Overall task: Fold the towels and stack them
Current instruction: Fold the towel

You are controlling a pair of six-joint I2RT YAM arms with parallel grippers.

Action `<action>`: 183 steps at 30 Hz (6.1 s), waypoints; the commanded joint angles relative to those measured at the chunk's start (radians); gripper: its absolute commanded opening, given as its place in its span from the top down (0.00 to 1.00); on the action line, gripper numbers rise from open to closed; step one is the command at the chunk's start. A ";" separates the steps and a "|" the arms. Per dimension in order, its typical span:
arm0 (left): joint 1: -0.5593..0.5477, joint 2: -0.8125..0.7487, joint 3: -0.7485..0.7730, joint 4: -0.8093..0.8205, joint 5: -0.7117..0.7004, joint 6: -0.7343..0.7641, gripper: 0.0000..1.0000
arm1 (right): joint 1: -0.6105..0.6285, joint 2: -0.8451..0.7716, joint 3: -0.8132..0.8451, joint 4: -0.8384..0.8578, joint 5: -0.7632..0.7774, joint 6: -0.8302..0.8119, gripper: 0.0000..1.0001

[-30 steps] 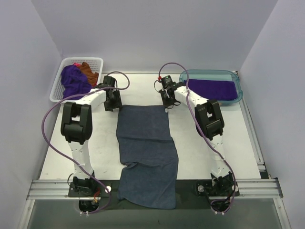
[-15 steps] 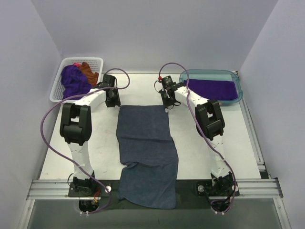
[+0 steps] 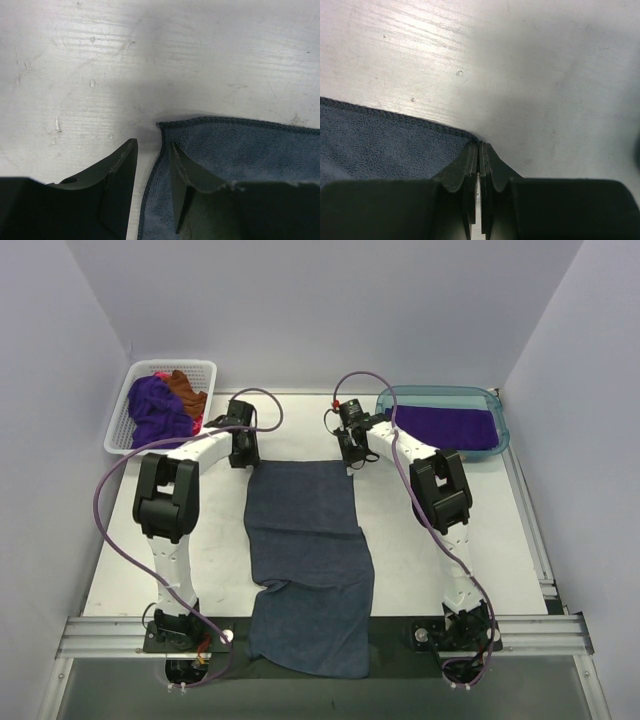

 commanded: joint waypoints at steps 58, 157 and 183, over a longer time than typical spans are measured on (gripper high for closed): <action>-0.030 0.114 0.057 -0.286 -0.156 -0.080 0.51 | 0.027 -0.084 -0.133 -0.100 -0.031 -0.044 1.00; -0.096 0.203 0.164 -0.289 -0.141 -0.078 0.76 | 0.026 -0.162 -0.101 -0.080 -0.042 -0.062 1.00; 0.001 0.087 0.453 -0.230 -0.152 0.009 1.00 | -0.046 -0.118 0.200 0.003 0.010 -0.203 1.00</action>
